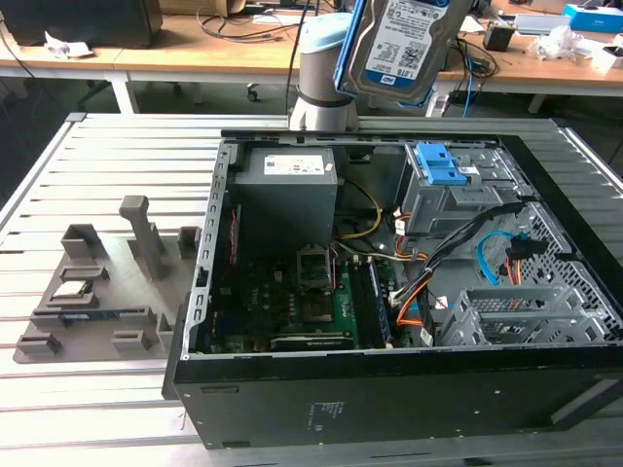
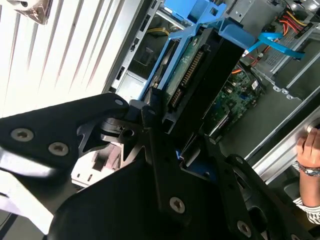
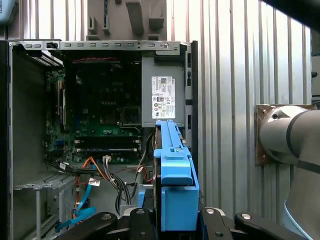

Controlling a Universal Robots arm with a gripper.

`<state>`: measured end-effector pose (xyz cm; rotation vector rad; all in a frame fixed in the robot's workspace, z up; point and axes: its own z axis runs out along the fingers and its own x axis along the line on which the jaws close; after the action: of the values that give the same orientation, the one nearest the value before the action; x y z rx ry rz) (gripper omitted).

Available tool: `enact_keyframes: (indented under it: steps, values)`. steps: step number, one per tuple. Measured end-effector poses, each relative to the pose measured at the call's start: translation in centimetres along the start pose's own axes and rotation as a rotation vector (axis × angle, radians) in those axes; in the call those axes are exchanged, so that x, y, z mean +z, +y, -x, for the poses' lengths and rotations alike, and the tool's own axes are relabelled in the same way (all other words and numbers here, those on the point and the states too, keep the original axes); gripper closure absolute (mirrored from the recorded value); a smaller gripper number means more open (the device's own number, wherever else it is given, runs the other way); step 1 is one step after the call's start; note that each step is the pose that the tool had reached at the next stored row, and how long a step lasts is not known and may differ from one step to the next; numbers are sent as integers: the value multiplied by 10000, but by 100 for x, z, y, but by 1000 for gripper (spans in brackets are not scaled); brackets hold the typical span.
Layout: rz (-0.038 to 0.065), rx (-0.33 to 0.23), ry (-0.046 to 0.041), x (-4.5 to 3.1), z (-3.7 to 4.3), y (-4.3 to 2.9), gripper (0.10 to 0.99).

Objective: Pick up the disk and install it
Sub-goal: 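Pick up the disk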

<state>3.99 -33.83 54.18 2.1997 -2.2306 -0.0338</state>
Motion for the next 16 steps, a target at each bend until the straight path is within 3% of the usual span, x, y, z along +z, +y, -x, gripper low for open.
enact_keyframes:
  steps: [5, 16]
  values:
    - [0, -2, 0, -6, 4, -263, 722]
    - [0, -1, 0, -13, 9, -647, 722]
